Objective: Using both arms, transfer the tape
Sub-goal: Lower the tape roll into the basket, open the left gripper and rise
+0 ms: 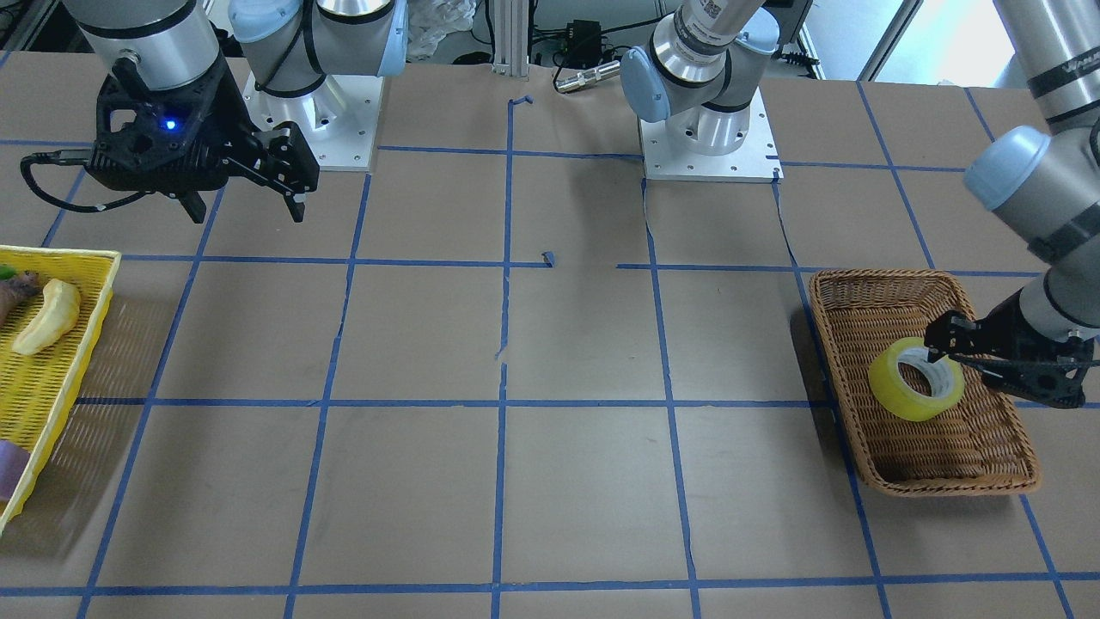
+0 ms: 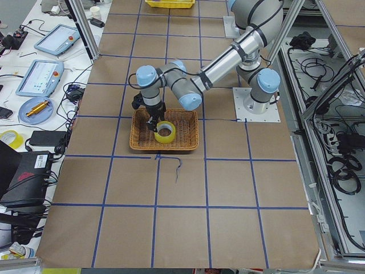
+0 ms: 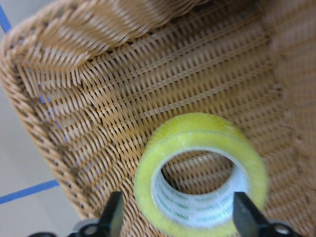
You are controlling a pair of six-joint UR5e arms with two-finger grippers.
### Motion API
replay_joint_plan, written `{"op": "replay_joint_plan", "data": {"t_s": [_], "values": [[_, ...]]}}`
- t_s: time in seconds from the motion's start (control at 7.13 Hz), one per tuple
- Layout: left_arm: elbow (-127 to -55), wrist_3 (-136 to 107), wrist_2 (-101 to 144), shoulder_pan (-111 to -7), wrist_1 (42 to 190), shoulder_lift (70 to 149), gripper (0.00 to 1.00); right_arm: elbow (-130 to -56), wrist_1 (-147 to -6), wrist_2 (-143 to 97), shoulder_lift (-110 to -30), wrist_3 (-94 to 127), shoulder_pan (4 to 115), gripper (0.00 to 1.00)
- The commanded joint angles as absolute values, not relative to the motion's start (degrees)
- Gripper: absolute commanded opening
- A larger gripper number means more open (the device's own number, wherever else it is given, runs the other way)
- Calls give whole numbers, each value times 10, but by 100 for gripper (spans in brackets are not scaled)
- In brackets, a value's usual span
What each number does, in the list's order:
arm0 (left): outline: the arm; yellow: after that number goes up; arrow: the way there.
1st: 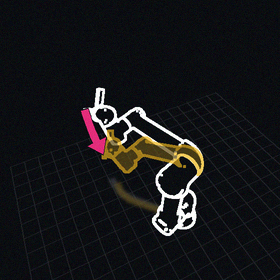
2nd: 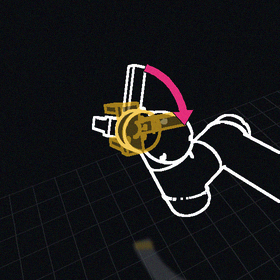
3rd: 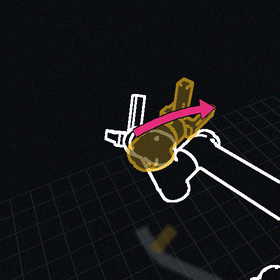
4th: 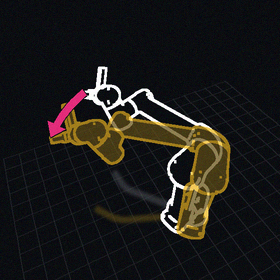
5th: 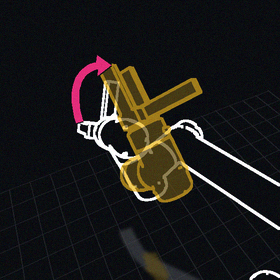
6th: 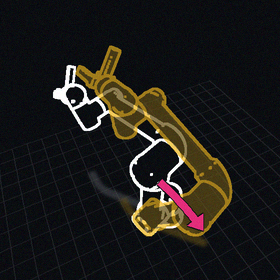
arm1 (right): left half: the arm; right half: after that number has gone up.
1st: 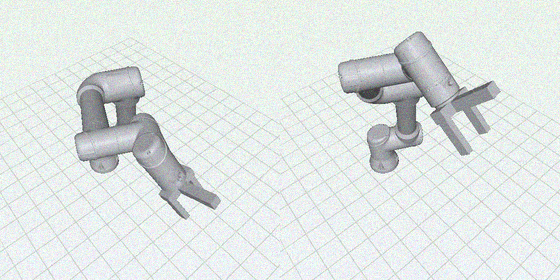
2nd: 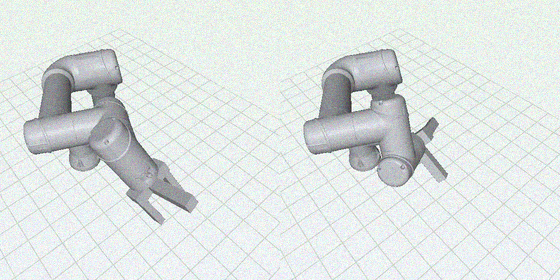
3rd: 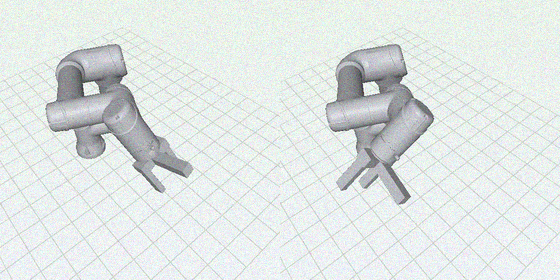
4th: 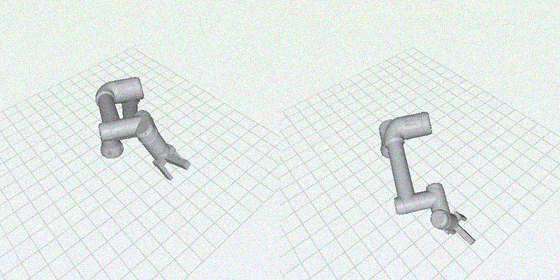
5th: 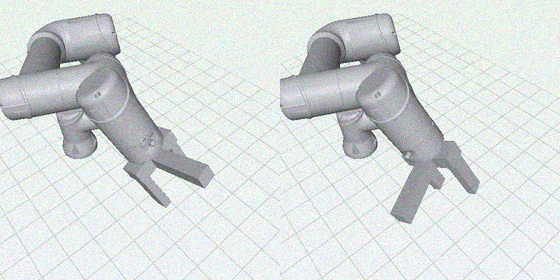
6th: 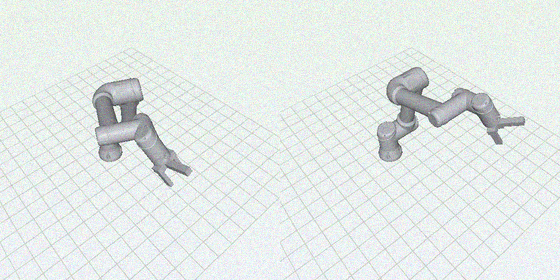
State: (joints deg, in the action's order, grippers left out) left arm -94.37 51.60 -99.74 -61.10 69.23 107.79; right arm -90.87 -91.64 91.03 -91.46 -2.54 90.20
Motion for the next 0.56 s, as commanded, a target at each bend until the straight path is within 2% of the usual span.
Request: {"op": "replay_joint_plan", "data": {"t_s": [0.0, 0.28, 0.42], "values": [[-856, 424, -990, -685, 885, 1019, 100, -909, -916, 926, -915, -25, 902, 100], [-804, 190, -954, -812, 994, 981, 100, -911, -917, 934, -915, -26, 903, 100], [-796, 63, -954, -878, 994, 971, 100, -911, -917, 937, -915, -26, 902, 100]]}}
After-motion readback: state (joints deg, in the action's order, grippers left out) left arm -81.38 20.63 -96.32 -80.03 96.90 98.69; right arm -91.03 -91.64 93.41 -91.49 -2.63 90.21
